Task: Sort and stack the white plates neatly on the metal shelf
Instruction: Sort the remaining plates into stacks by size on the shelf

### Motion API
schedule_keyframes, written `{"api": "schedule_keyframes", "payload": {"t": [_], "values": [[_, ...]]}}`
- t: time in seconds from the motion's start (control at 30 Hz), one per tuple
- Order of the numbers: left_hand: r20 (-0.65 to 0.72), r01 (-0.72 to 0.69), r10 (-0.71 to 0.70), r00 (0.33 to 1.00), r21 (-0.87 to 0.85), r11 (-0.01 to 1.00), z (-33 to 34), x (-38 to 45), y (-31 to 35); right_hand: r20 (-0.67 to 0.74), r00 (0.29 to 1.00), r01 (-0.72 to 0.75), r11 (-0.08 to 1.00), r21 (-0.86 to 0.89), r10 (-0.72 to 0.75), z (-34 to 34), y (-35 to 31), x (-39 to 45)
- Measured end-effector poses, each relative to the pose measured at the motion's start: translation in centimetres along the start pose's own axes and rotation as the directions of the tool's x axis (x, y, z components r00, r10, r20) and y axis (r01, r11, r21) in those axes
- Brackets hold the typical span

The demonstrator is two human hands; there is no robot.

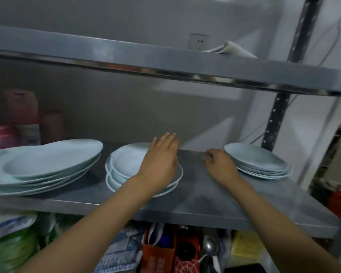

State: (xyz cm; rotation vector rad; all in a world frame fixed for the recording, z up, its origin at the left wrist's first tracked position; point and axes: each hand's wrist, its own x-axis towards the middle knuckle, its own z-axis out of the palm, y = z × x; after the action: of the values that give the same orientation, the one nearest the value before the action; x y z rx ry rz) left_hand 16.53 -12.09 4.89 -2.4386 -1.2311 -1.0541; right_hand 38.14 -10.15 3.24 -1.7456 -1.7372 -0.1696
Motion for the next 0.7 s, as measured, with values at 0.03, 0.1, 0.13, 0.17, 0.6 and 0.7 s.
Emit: {"api": "schedule_keyframes", "payload": {"t": [0.03,0.1,0.13,0.17,0.6,0.7], "values": [[-0.011,-0.020,0.019,1.000,-0.030,0.999,0.7,0.3,1.0,-0.006,0.999,0.033,0.998,-0.051,-0.034,-0.6,1.0,-0.5],[-0.037,-0.059,0.055,0.998,-0.107,0.992,2.4,1.0,3.5,-0.024,0.997,0.065,0.987,-0.150,-0.069,-1.8,3.3,-1.8],[-0.041,-0.079,0.074,0.996,-0.149,0.986,3.4,1.3,5.0,-0.037,0.996,0.071,0.978,-0.196,-0.079,-2.5,4.5,-2.5],[-0.041,-0.104,0.098,0.994,-0.188,0.977,4.4,1.6,6.3,-0.045,0.995,0.072,0.969,-0.236,-0.085,-3.1,5.6,-3.2],[-0.050,-0.143,0.134,0.990,-0.387,0.911,16.4,5.8,14.3,-0.221,0.953,-0.249,0.951,-0.182,0.208,-4.8,13.4,-8.2],[-0.031,-0.132,0.128,0.991,-0.298,0.945,19.2,7.4,14.3,-0.255,0.934,-0.296,0.942,-0.159,0.250,-4.7,13.7,-8.1]]}}
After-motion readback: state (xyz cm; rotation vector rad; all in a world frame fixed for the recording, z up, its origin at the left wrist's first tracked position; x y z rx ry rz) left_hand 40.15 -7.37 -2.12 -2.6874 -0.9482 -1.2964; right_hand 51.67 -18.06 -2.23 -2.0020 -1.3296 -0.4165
